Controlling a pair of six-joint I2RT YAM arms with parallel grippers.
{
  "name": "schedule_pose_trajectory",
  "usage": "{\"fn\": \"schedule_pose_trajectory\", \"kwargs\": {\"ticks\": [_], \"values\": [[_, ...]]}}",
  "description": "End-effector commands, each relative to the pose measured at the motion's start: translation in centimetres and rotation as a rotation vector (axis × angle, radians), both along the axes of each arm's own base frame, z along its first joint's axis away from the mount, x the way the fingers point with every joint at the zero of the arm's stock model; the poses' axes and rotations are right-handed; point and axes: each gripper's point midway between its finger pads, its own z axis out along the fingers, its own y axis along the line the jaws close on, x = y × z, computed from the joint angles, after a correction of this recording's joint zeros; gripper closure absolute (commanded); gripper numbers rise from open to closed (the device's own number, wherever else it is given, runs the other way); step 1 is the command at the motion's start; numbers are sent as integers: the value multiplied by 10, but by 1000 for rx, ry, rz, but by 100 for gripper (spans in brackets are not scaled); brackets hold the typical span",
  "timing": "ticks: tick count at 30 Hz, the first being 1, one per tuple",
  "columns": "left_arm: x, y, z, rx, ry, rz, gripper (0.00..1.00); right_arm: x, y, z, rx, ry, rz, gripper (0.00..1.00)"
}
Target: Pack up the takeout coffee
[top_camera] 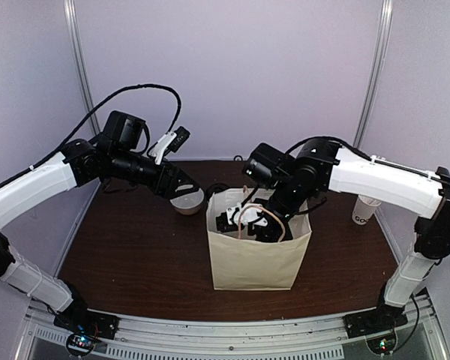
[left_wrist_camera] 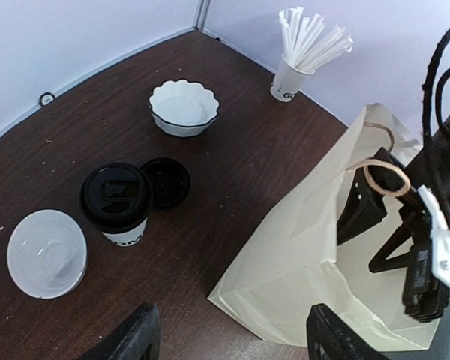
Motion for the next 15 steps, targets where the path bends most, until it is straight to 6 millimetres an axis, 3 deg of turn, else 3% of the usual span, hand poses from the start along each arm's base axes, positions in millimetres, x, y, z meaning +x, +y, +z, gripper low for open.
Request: {"fn": "schedule_pose_trajectory", "kwargs": {"ticks": [1,7,15], "values": [[-15,-28,39,-124,-77,-169,29,-16,-13,42,74,-15,50,33],[-23,-58,54,-111,-143,-294,29,-21,-21,70,123,-62,90,33],[-11,-88,43,-22,-228,-393,29,-26,-24,105,192,-95,135,33]]}}
